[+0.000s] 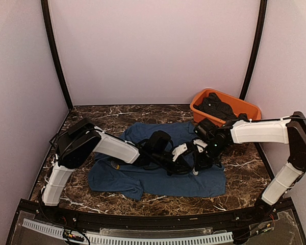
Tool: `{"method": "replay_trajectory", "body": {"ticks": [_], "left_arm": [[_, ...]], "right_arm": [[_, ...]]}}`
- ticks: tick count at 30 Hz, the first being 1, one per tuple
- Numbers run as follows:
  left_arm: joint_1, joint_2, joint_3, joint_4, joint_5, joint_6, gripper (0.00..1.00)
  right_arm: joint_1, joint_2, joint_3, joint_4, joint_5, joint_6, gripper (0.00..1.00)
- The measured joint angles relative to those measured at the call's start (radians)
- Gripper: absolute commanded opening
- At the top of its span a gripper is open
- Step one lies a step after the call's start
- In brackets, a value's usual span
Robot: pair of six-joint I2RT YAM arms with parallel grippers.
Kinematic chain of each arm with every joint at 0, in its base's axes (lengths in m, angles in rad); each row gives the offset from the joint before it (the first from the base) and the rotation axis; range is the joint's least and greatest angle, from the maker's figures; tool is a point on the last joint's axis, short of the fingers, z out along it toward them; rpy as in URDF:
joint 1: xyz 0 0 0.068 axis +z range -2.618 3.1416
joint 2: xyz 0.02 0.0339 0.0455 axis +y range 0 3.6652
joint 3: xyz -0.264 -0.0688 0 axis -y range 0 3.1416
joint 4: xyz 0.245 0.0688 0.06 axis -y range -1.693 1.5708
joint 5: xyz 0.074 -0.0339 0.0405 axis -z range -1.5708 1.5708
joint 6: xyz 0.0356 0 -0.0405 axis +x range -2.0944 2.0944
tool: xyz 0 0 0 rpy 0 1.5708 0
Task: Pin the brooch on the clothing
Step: Cross the brooch on the flattened clothing.
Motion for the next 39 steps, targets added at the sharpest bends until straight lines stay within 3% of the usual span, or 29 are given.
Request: {"method": "replay_trajectory", "body": {"ticks": [39], "left_arm": [[-0.017,0.000,-0.029,0.013,-0.019,0.019,0.01]], "right_arm": [[0.048,-0.013,-0.014,-0.003,-0.016,-0.045,0.00]]}}
